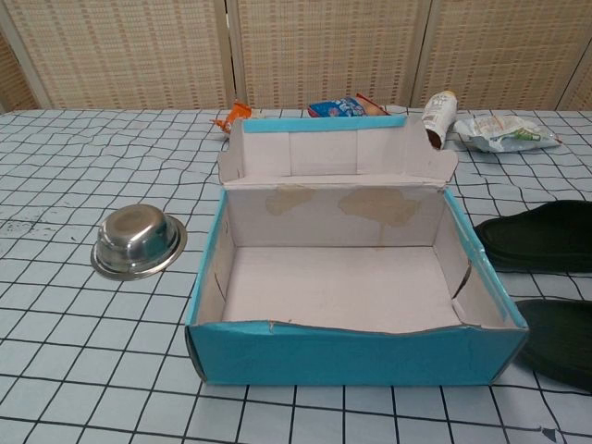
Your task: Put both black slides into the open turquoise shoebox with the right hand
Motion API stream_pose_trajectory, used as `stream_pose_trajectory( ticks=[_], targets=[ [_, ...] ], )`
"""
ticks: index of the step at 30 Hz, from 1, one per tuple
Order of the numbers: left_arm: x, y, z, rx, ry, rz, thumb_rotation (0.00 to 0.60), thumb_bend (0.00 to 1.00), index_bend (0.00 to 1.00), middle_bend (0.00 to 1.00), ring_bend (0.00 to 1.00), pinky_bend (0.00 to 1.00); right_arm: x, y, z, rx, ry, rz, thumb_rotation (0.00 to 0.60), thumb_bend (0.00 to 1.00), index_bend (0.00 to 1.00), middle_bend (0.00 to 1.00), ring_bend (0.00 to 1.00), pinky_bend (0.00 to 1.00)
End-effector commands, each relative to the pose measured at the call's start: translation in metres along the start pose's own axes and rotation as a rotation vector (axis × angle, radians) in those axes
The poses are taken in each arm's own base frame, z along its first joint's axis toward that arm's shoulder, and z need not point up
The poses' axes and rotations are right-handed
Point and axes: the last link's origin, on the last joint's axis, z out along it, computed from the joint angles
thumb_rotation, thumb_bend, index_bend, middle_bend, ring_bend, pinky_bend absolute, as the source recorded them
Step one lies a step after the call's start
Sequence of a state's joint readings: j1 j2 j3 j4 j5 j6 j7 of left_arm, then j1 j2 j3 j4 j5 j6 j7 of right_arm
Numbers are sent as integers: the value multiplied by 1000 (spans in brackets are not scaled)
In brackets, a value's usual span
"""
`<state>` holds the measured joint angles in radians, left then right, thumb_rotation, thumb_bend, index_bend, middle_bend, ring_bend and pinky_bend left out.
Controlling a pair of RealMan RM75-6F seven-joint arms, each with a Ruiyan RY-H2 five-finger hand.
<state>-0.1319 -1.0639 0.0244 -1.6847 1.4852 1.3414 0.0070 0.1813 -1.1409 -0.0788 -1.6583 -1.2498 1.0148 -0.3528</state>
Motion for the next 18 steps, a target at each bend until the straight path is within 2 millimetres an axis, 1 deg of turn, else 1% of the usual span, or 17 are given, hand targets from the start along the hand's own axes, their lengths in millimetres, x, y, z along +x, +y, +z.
stream_pose_trajectory(
  ticks=[1, 3, 5, 8, 9, 12, 14, 16, 18],
  targets=[
    [0, 0, 0, 1, 0, -3, 600, 493, 362, 269, 426, 538, -2, 0, 3, -8, -1, -1, 600, 0, 64, 141, 1, 113],
    [0, 0, 0, 0, -1, -6, 600, 494, 362, 270, 428, 538, -4, 0, 6, -14, 6, 0, 600, 0, 100, 152, 22, 113],
    [0, 0, 0, -1, -1, -3, 600, 494, 362, 270, 428, 538, -4, 0, 9, -15, 22, 10, 600, 0, 161, 198, 71, 114],
    [0, 0, 0, 3, -3, -9, 600, 493, 362, 270, 428, 538, -5, 0, 12, -17, 60, 13, 600, 0, 273, 305, 168, 124],
    [0, 0, 0, 3, -4, -11, 600, 493, 362, 271, 428, 538, -4, 0, 12, -18, 76, 15, 600, 0, 327, 352, 217, 139],
    [0, 0, 0, -1, -4, -8, 600, 493, 362, 271, 428, 538, -2, -1, 12, -12, 136, 24, 600, 0, 488, 488, 357, 203],
    [0, 0, 0, 2, -6, -12, 600, 493, 363, 271, 428, 538, 1, -1, 10, -7, 180, 37, 600, 0, 565, 551, 421, 249],
    [0, 0, 0, 3, -8, -13, 600, 493, 363, 271, 428, 538, 4, 0, 6, -5, 209, 35, 600, 0, 615, 593, 464, 287],
    [0, 0, 0, 4, -9, -11, 600, 493, 363, 271, 428, 538, 10, 0, -1, -7, 231, 23, 600, 0, 628, 604, 475, 297]
  ],
)
